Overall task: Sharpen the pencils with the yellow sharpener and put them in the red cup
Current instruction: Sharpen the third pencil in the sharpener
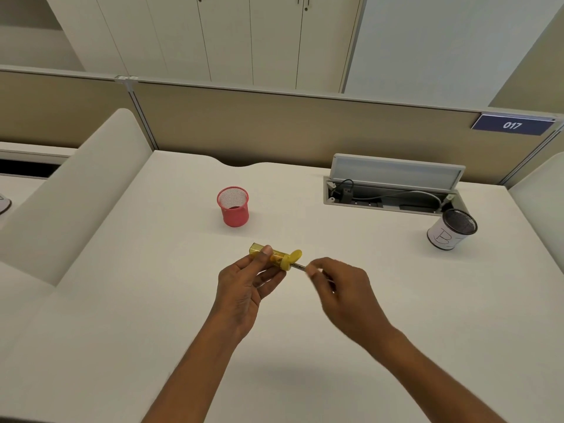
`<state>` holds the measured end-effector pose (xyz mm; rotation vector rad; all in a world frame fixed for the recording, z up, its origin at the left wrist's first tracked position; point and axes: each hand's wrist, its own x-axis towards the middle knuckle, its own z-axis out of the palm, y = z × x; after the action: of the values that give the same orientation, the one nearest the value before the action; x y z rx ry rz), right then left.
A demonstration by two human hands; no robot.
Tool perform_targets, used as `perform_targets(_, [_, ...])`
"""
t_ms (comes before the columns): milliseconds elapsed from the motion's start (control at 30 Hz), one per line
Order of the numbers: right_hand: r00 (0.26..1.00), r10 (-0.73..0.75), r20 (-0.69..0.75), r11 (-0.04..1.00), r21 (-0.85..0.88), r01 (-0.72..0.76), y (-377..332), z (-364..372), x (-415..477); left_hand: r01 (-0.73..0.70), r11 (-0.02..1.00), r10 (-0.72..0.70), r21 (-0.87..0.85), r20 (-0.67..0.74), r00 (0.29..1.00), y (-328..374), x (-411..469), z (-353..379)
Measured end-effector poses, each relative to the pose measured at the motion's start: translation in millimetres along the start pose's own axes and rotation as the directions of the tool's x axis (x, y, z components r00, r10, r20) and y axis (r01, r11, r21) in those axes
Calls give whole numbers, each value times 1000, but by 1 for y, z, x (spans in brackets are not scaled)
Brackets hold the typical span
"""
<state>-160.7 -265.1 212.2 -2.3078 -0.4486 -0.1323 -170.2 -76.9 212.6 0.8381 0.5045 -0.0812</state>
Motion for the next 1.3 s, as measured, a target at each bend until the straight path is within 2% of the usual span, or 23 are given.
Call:
perform_targets(100, [916,-401,28,797,-482,364,11,3,-1,5,1000,-5,-3,-16,1000,2,1,4])
perform_targets(200, [872,-489,-22,704,-600,380,13,3,1,10,1000,-10,22,-9,1000,1,1,6])
perform_targets(267, [917,-388,-90,837,-452,310,7,8,-2,1,1000,-1,29,6,1000,1,1,6])
perform_targets(300, [957,-262,-122,937,-269,222,1,11,-4,-7,999,7,37,16,1000,2,1,6])
perform_targets(333, [990,-74,-121,997,-19,72,-7,13,-5,-18,999,16,47,28,999,2,1,6])
perform_targets(367, [986,157,-56,961,239,-140,-13,11,-3,-26,998,24,57,38,999,3,2,6])
perform_targets(433, [793,543,276,579,561,-592,-20,-1,5,-35,996,31,79,51,998,2,3,5])
perform_targets(500, [571,597,564,198,586,-785,-22,-13,11,-39,995,34,94,54,998,0,3,3])
perform_targets(533, [550,581,601,167,573,-802,-22,-15,12,-43,994,38,99,53,998,0,4,3])
perform_targets(567, [579,566,587,229,562,-795,-21,-14,12,-47,994,42,101,50,998,0,4,3])
perform_targets(633, [760,507,406,567,508,-649,-18,-7,10,-53,995,50,85,35,998,2,5,4])
perform_targets(700, [974,217,69,955,193,-226,-12,2,4,-48,998,47,43,21,999,5,7,6])
perform_targets(733, [1000,3,-20,996,-84,-5,-7,4,4,-43,999,43,21,18,999,6,7,6])
perform_targets(800, [947,-318,-36,842,-471,264,3,4,3,-34,999,34,-9,13,999,8,7,7])
perform_targets(900, [879,-475,-38,706,-613,355,11,5,7,-20,1000,20,-7,16,1000,7,6,9])
perform_targets(967, [898,-433,-75,767,-553,324,12,9,5,-19,1000,18,8,25,1000,6,6,8])
perform_targets(1000, [926,-362,-105,851,-443,283,8,12,4,-24,999,24,22,32,999,6,7,7])
perform_targets(1067, [991,-62,-116,998,-15,61,-6,15,2,-41,998,39,47,49,998,7,7,5])
perform_targets(1100, [988,148,-40,962,239,-134,-12,11,4,-46,997,43,53,59,997,8,7,4])
perform_targets(1167, [826,486,285,606,571,-553,-21,-3,10,-59,996,53,71,81,995,9,6,2])
perform_targets(1233, [626,530,573,245,603,-759,-22,-15,16,-72,992,63,107,90,994,8,6,3])
perform_targets(1267, [595,516,616,210,582,-786,-22,-18,16,-76,990,65,119,88,994,8,5,4])
perform_targets(1300, [614,505,607,263,569,-779,-20,-18,16,-75,990,66,119,83,994,7,5,5])
